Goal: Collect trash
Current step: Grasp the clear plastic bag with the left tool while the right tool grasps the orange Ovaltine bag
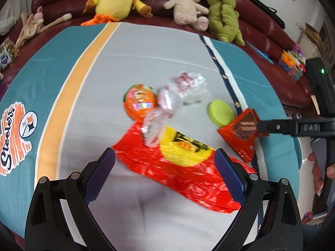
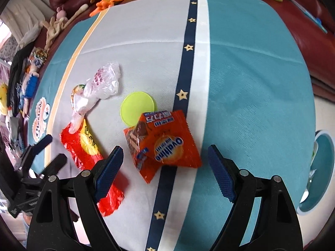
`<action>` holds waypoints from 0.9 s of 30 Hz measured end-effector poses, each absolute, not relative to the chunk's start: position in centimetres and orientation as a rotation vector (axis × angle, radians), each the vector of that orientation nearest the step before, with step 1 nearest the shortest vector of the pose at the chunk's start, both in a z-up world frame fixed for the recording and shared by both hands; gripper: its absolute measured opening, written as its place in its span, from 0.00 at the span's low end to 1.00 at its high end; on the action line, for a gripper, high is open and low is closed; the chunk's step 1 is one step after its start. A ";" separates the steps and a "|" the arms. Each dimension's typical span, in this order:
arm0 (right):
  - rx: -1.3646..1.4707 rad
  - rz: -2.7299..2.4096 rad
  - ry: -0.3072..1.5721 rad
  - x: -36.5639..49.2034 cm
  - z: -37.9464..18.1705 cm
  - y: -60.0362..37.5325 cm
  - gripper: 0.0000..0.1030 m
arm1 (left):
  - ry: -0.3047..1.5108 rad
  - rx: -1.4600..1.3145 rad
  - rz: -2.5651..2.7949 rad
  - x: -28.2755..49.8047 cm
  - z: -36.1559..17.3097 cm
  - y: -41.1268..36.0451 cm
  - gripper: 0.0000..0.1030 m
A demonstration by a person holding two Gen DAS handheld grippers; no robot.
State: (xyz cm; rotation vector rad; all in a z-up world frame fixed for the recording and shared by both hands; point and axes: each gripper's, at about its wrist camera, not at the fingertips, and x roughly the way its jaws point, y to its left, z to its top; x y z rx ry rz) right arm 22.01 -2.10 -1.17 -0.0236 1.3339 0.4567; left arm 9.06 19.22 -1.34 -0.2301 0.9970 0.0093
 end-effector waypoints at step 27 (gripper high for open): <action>-0.190 0.470 1.277 21.1 -3.6 1.7 0.65 | 1.018 -0.279 0.032 10.3 -3.0 22.2 0.93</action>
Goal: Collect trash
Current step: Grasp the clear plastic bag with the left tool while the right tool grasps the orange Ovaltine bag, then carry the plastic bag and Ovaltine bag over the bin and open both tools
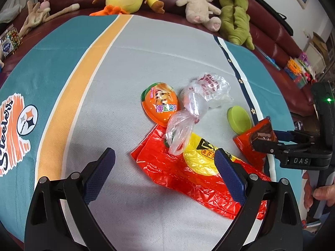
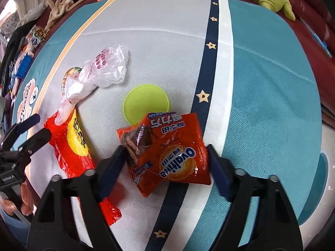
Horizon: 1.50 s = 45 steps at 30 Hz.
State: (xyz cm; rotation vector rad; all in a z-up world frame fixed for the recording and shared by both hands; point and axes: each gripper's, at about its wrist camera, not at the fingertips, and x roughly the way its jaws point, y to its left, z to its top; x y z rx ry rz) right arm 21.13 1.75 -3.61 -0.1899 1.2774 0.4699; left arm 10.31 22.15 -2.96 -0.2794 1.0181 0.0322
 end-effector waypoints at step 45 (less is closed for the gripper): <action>-0.059 0.498 1.252 21.4 -2.8 -4.9 0.13 | 1.007 0.022 -0.166 15.9 -2.3 13.2 0.27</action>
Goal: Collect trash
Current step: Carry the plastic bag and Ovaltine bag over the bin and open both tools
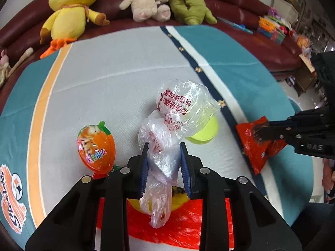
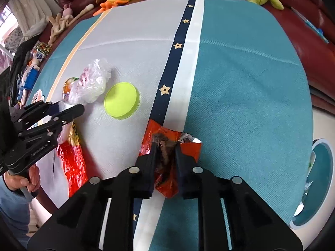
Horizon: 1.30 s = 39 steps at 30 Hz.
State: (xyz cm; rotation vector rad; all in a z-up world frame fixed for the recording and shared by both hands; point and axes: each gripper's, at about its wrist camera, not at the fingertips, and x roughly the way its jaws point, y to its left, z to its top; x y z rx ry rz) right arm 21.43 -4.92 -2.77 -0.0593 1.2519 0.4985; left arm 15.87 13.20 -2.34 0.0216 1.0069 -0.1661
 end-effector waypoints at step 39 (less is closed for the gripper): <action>0.396 0.039 0.984 14.6 2.7 -44.4 0.12 | 1.062 0.228 -0.653 17.3 -1.2 -25.5 0.28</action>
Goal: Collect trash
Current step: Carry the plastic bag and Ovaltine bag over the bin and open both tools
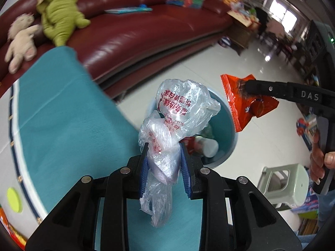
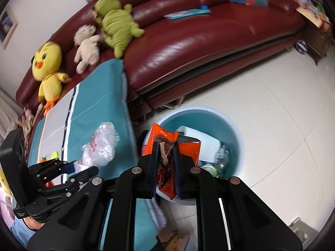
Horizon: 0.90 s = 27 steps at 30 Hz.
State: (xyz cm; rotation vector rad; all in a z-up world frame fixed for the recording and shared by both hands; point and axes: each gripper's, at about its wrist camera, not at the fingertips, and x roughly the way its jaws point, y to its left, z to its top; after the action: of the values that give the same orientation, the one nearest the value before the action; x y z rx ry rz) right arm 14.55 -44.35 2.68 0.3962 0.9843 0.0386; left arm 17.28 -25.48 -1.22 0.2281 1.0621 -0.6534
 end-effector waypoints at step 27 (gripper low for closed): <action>0.409 0.001 1.049 16.2 -1.7 -48.3 0.13 | 1.157 0.241 -0.603 20.0 -6.3 -30.7 0.81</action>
State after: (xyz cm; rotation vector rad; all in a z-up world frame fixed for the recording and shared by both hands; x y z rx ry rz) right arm 16.22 -48.31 -1.67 0.4089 1.0491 0.0008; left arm 20.02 -30.74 -6.31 0.2407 1.1574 -0.6030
